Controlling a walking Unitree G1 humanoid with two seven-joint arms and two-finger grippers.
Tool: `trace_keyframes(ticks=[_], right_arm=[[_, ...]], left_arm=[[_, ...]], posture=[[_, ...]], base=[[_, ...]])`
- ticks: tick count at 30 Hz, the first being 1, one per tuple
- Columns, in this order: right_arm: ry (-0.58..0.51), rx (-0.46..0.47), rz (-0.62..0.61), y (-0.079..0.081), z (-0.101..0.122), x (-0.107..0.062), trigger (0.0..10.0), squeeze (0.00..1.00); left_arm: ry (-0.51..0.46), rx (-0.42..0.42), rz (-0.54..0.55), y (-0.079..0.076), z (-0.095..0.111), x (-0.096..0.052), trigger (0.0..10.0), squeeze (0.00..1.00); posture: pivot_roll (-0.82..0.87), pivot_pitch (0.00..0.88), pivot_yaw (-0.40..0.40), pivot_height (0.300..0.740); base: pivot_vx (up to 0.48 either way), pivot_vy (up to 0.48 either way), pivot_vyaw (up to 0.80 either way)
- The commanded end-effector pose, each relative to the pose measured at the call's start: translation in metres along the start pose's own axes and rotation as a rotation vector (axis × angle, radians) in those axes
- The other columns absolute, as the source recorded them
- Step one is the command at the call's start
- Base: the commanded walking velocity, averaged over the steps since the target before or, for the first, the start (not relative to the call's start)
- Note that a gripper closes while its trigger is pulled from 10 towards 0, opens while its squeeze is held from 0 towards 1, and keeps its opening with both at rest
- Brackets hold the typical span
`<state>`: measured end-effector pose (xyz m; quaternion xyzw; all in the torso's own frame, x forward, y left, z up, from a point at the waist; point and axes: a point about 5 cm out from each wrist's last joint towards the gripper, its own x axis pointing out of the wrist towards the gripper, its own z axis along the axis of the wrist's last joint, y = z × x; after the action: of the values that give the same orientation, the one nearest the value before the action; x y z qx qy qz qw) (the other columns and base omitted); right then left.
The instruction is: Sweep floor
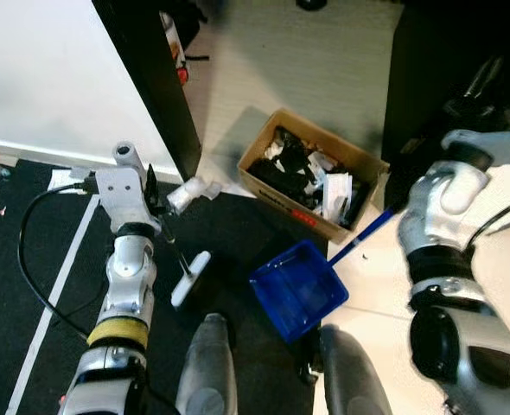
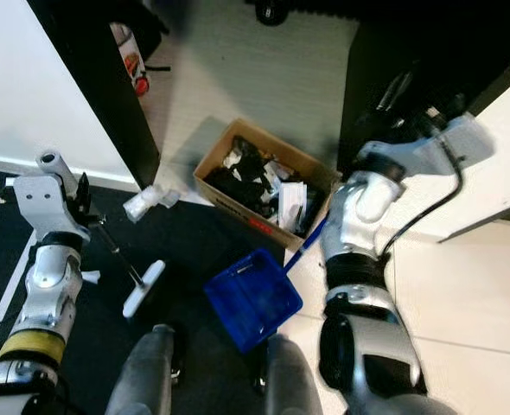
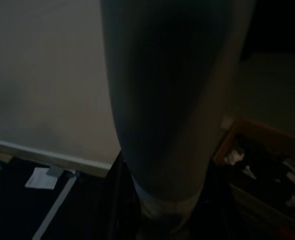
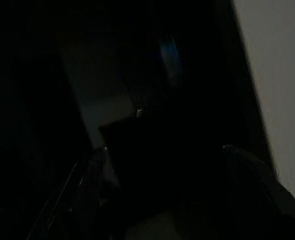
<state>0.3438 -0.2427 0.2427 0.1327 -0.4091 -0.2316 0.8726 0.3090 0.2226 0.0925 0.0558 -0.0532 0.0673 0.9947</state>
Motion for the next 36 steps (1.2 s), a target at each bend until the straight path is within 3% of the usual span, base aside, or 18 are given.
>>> trace_keyframes(ticks=[1, 4, 9, 10, 11, 13, 14, 15, 16, 17, 19, 20, 22, 24, 25, 26, 32, 36], right_arm=[[-0.005, -0.023, 0.016, -0.010, 0.004, 0.008, 10.0, 0.00], [0.008, -0.077, 0.106, -0.018, 0.008, 0.020, 10.0, 0.00], [0.162, -0.205, 0.165, -0.043, 0.000, 0.032, 10.0, 0.00], [0.331, -0.308, 0.200, -0.062, -0.014, 0.028, 10.0, 0.00], [0.331, -0.308, 0.200, -0.062, -0.014, 0.028, 10.0, 0.00], [0.663, -0.470, 0.291, -0.098, -0.037, 0.005, 10.0, 0.00], [0.663, -0.470, 0.291, -0.098, -0.037, 0.005, 10.0, 0.00], [0.931, -0.534, 0.278, -0.139, -0.054, -0.038, 10.0, 0.00], [0.931, -0.534, 0.278, -0.139, -0.054, -0.038, 10.0, 0.00], [1.031, -0.557, 0.271, -0.154, -0.059, -0.060, 10.0, 0.00], [1.031, -0.557, 0.271, -0.154, -0.059, -0.060, 10.0, 0.00], [1.095, -0.572, 0.268, -0.163, -0.061, -0.075, 10.0, 0.00], [1.216, -0.548, 0.213, -0.178, -0.070, -0.121, 10.0, 0.00], [1.263, -0.516, 0.180, -0.180, -0.074, -0.148, 10.0, 0.00], [1.263, -0.516, 0.180, -0.180, -0.074, -0.148, 10.0, 0.00], [1.269, -0.497, 0.175, -0.178, -0.076, -0.159, 10.0, 0.00], [1.251, -0.403, 0.108, -0.169, -0.081, -0.191, 10.0, 0.00], [1.288, -0.392, 0.106, -0.167, -0.083, -0.208, 10.0, 0.00]], left_arm=[[0.017, 0.038, 0.007, 0.006, -0.003, -0.001, 10.0, 0.00], [0.039, 0.058, 0.003, 0.007, -0.006, 0.001, 10.0, 0.00], [0.103, 0.114, 0.004, 0.011, -0.015, 0.001, 10.0, 0.00], [0.147, 0.164, -0.010, 0.015, -0.021, -0.001, 10.0, 0.00], [0.147, 0.164, -0.010, 0.015, -0.021, -0.001, 10.0, 0.00], [0.203, 0.226, -0.029, 0.024, -0.030, -0.007, 10.0, 0.00], [0.203, 0.226, -0.029, 0.024, -0.030, -0.007, 10.0, 0.00], [0.245, 0.244, -0.028, 0.033, -0.038, -0.014, 10.0, 0.00], [0.245, 0.244, -0.028, 0.033, -0.038, -0.014, 10.0, 0.00], [0.278, 0.252, -0.030, 0.036, -0.045, -0.019, 10.0, 0.00], [0.278, 0.252, -0.030, 0.036, -0.045, -0.019, 10.0, 0.00], [0.302, 0.258, -0.031, 0.038, -0.049, -0.022, 10.0, 0.00], [0.398, 0.254, -0.033, 0.040, -0.066, -0.037, 10.0, 0.00], [0.447, 0.248, -0.019, 0.041, -0.075, -0.045, 10.0, 0.00], [0.447, 0.248, -0.019, 0.041, -0.075, -0.045, 10.0, 0.00], [0.461, 0.224, -0.010, 0.038, -0.078, -0.048, 10.0, 0.00], [0.437, 0.113, 0.026, 0.029, -0.081, -0.049, 10.0, 0.00], [0.411, 0.109, 0.057, 0.030, -0.078, -0.046, 10.0, 0.00]], posture=[[0.02, 0.096, 0.007, 0.740], [0.01, 0.086, 0.007, 0.740], [0.01, 0.065, 0.004, 0.740], [0.00, 0.049, 0.000, 0.740], [0.00, 0.049, 0.000, 0.740], [0.00, 0.048, -0.001, 0.740], [0.00, 0.048, -0.001, 0.740], [0.00, 0.041, -0.015, 0.740], [0.00, 0.041, -0.015, 0.740], [0.00, 0.037, -0.017, 0.740], [0.00, 0.037, -0.017, 0.740], [0.00, 0.035, -0.017, 0.740], [0.00, 0.028, -0.015, 0.740], [0.00, 0.030, -0.014, 0.740], [0.00, 0.030, -0.014, 0.740], [0.01, 0.029, -0.015, 0.740], [0.01, 0.044, 0.002, 0.740], [0.01, 0.049, 0.005, 0.740]], base=[[0.000, 0.000, 0.00], [0.000, 0.000, 0.00], [0.000, 0.000, 0.00], [0.000, 0.000, 0.00], [0.000, 0.000, 0.00], [0.000, 0.000, 0.00], [0.000, 0.000, 0.00], [0.000, 0.000, 0.00], [0.000, 0.000, 0.00], [0.000, 0.000, 0.00], [0.000, 0.000, 0.00], [0.000, 0.000, 0.00], [0.000, 0.000, 0.00], [0.000, 0.000, 0.00], [0.000, 0.000, 0.00], [0.000, 0.000, 0.00], [0.000, 0.000, 0.00], [0.000, 0.000, 0.00]])
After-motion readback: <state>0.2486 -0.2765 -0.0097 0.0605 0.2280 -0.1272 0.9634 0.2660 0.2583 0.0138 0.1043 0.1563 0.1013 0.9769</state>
